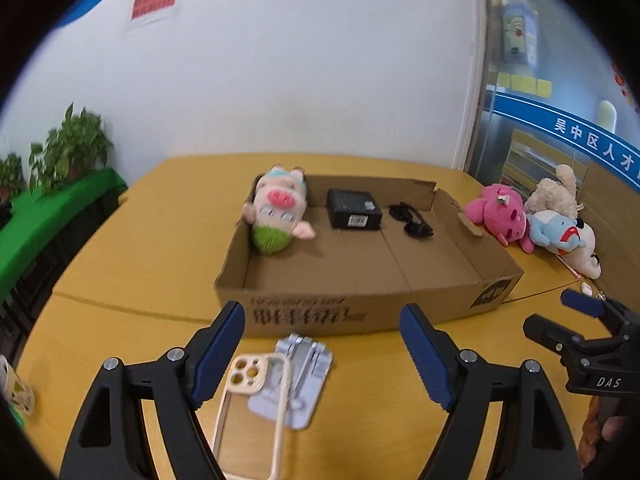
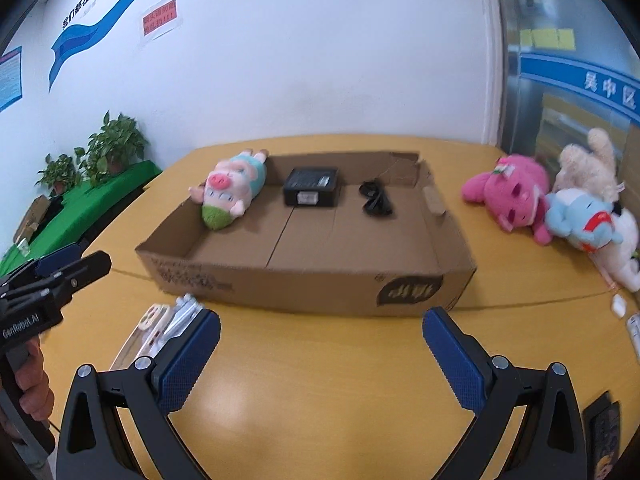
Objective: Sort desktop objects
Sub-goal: 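Close the left gripper on the clear phone case rim, then lift the phone case with the left gripper and carry it over the box, then lower the phone case into the box and open the left gripper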
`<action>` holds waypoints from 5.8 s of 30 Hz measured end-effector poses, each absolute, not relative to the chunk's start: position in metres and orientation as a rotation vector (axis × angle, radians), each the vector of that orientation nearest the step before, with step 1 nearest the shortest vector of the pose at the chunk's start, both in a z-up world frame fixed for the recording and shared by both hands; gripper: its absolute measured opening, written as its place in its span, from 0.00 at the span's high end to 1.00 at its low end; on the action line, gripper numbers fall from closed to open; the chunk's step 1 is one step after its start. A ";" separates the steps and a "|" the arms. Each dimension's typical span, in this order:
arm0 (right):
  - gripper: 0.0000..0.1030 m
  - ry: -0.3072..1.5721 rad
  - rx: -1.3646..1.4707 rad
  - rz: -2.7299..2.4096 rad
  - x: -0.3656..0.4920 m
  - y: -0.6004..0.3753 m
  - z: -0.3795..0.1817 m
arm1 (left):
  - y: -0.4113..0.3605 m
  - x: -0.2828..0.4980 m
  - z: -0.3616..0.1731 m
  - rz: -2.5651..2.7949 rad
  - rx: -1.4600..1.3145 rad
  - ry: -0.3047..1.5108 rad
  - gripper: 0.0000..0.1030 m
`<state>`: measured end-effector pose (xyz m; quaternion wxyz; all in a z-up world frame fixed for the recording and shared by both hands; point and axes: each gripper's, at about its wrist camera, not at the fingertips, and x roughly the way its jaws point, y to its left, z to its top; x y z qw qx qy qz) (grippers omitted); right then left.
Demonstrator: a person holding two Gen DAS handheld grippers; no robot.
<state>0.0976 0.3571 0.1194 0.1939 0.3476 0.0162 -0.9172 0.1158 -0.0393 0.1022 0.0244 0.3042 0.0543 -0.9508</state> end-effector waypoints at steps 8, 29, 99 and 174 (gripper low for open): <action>0.00 0.030 1.139 -2.311 0.093 0.300 0.059 | -0.097 0.126 0.051 -2.830 1.138 0.295 0.22; 0.01 0.148 1.328 -1.991 0.118 0.212 -0.004 | -0.104 0.118 -0.031 -2.818 1.639 0.317 0.27; 0.80 0.140 1.319 -2.319 0.152 0.399 -0.003 | 0.087 0.112 -0.034 -2.935 1.962 0.030 0.95; 0.75 -0.099 1.405 -2.057 -0.100 0.205 0.003 | -0.091 -0.079 0.002 -2.676 1.671 0.114 0.94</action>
